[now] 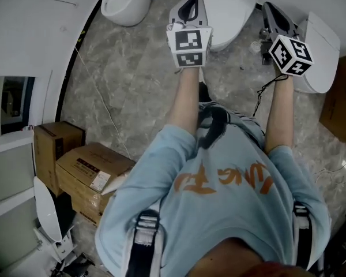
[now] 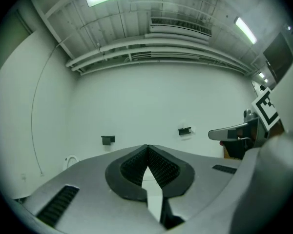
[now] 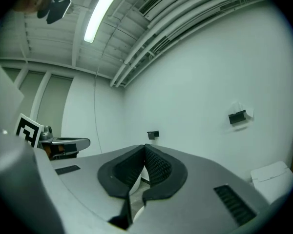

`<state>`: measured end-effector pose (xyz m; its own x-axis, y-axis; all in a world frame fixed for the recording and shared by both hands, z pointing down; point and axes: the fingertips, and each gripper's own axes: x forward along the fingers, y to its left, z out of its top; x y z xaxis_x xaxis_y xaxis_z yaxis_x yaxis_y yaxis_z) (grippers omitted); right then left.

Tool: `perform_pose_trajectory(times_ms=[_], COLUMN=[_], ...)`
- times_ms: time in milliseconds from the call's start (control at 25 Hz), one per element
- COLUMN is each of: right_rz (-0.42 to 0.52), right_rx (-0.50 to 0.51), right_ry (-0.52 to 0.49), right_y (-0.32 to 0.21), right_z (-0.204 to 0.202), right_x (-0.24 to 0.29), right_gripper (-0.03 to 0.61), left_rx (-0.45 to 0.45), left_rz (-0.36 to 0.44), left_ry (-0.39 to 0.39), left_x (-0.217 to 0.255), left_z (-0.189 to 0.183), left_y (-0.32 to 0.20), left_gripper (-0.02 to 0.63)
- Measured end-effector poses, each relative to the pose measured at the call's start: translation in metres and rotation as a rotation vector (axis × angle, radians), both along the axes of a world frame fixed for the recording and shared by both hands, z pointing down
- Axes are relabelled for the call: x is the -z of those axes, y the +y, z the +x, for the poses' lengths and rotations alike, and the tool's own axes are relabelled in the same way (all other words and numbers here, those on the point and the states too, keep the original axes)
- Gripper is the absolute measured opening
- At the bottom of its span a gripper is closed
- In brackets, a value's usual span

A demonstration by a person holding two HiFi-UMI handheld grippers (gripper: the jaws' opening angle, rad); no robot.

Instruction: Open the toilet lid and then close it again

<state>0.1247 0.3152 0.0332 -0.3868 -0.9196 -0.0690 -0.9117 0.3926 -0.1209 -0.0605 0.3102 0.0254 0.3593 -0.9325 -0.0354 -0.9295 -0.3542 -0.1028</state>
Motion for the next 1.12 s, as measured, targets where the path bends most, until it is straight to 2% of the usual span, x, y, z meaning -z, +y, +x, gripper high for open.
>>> perform_pose_trajectory(times_ms=[120, 200, 320, 440, 520, 600, 760, 920, 1120], right_rz=[-0.046, -0.072, -0.115, -0.174, -0.249, -0.331, -0.429, -0.552, -0.649], right_rx=[-0.063, -0.077, -0.029, 0.046, 0.052, 0.018, -0.033, -0.073, 0.025], right_ry=[-0.046, -0.068, -0.067, -0.067, -0.045, -0.022, -0.015, -0.004, 0.094], right_y=[-0.049, -0.093, -0.149, -0.202, -0.233, -0.258, -0.277, -0.264, -0.268], right_z=[0.021, 0.015, -0.017, -0.058, -0.074, -0.075, -0.054, -0.023, -0.026], right_x=[-0.019, -0.029, -0.052, -0.086, -0.121, -0.155, -0.207, -0.257, -0.321], right_gripper=[0.012, 0.012, 0.012, 0.012, 0.012, 0.012, 0.012, 0.012, 0.012], left_rx=[-0.047, -0.054, -0.058, -0.105, -0.137, -0.148, -0.155, -0.184, -0.188], left_rz=[-0.026, -0.049, -0.116, -0.204, -0.277, -0.355, -0.466, -0.588, -0.671], left_ry=[0.0, -0.002, -0.023, -0.057, -0.075, -0.081, -0.081, -0.095, -0.104], left_x=[-0.014, -0.018, -0.041, -0.079, -0.114, -0.15, -0.21, -0.265, -0.327], left_z=[0.006, -0.003, -0.019, -0.021, -0.021, -0.027, -0.031, -0.014, -0.003], left_y=[-0.054, -0.102, -0.161, -0.205, -0.23, -0.255, -0.285, -0.271, -0.277], left_gripper=[0.023, 0.023, 0.023, 0.023, 0.023, 0.023, 0.024, 0.025, 0.025])
